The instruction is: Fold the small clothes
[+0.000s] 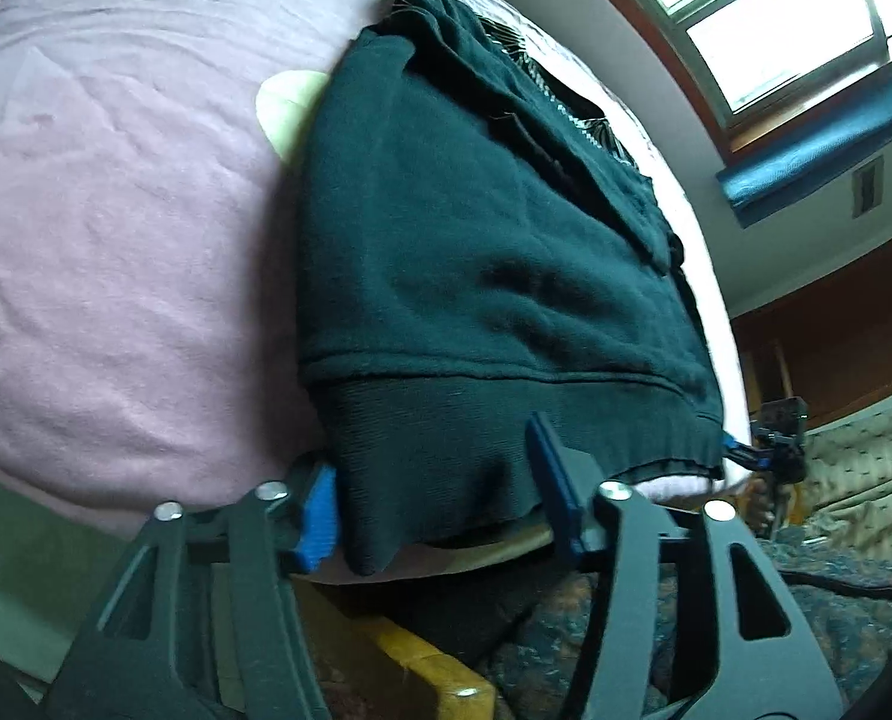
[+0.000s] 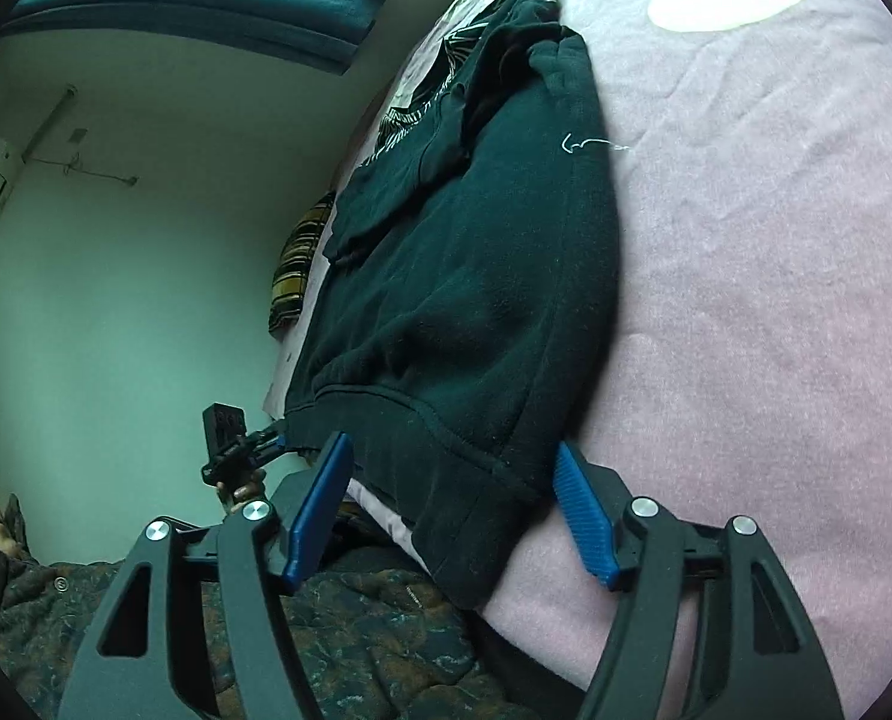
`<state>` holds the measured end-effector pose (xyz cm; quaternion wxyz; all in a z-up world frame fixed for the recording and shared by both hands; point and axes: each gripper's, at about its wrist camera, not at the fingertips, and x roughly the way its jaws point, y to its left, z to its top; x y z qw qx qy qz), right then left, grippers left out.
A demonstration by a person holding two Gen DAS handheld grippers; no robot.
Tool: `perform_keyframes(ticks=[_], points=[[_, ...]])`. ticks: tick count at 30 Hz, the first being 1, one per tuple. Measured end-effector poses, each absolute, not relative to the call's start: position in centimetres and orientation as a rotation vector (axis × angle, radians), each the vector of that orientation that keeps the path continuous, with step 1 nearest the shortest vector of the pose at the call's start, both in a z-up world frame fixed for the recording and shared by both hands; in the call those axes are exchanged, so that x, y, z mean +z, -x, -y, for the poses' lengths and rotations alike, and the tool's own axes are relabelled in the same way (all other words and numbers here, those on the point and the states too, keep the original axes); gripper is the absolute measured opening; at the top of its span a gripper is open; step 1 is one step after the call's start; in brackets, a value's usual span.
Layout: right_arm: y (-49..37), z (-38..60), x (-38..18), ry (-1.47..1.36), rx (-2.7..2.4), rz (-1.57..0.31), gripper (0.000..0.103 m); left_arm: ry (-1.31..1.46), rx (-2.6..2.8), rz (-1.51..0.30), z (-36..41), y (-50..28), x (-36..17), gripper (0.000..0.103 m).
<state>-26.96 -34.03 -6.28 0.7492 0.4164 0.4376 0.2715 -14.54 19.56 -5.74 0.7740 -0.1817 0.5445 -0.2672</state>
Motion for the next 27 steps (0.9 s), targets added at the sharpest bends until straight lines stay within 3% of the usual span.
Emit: perform_keyframes(ticks=[7, 12, 13, 15, 17, 18, 21, 27], points=[[27.5, 34.7, -6.7, -0.916, 0.580, -0.981, 0.065, 0.387, -0.571, -1.163, -19.6, 14.6, -5.8, 0.050], [27.0, 31.0, -6.4, -0.854, 0.668, -1.031, 0.063, 0.295, -0.539, -1.156, -18.5, 14.9, -5.5, 0.041], [26.9, 30.4, -6.5, -0.846, 0.669, -1.041, 0.059, 0.280, -0.534, -1.154, -18.5, 15.0, -5.5, 0.041], [26.5, 29.6, -7.1, -0.854, 0.649, -1.072, 0.030, 0.272, -0.527, -1.154, -18.5, 15.0, -5.5, 0.039], [26.4, 29.2, -7.6, -0.860, 0.626, -1.082, 0.010, 0.276, -0.517, -1.158, -18.6, 14.9, -5.5, 0.034], [26.5, 29.2, -7.4, -0.853, 0.613, -1.070, 0.009, 0.283, -0.514, -1.158, -18.7, 15.0, -5.4, 0.027], [27.2, 30.0, -5.8, -0.902, 0.645, -0.974, 0.008, 0.301, -0.523, -1.129, -18.6, 15.2, -4.4, 0.019], [28.0, 32.5, -1.6, -1.001, 0.716, -0.748, 0.008, 0.476, -0.623, -1.016, -19.0, 14.1, -0.1, 0.015]])
